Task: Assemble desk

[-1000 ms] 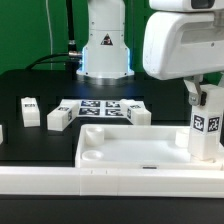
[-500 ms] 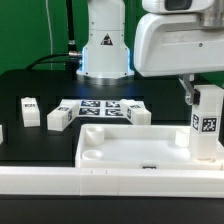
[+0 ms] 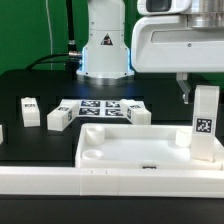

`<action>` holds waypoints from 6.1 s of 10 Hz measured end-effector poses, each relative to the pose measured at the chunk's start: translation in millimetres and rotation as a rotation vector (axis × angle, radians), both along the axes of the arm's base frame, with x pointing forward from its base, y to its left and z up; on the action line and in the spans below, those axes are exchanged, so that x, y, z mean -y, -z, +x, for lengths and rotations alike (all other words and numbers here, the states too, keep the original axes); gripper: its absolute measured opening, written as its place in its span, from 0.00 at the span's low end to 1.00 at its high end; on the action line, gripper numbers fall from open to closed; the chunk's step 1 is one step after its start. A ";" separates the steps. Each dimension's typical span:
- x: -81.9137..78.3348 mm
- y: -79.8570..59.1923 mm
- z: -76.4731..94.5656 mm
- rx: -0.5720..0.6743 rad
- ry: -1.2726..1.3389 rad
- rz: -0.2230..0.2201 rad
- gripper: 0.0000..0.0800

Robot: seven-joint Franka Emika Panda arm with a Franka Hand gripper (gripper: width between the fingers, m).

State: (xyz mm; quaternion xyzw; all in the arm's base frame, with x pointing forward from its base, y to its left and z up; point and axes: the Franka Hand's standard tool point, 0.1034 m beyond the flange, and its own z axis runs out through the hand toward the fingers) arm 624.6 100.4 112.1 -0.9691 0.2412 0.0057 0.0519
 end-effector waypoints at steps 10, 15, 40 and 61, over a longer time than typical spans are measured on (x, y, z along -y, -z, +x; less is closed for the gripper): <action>-1.0 1.1 -0.8 -0.021 0.163 0.013 0.77; 0.7 2.6 -1.4 0.015 -0.202 -0.009 0.81; -1.6 7.6 -0.4 0.011 0.088 -0.008 0.36; -0.2 4.1 4.5 0.077 -0.967 -0.070 0.81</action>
Offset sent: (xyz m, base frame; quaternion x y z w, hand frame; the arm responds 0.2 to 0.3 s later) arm -0.0038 -0.0003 0.0005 -0.0090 -0.0386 0.1985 0.9793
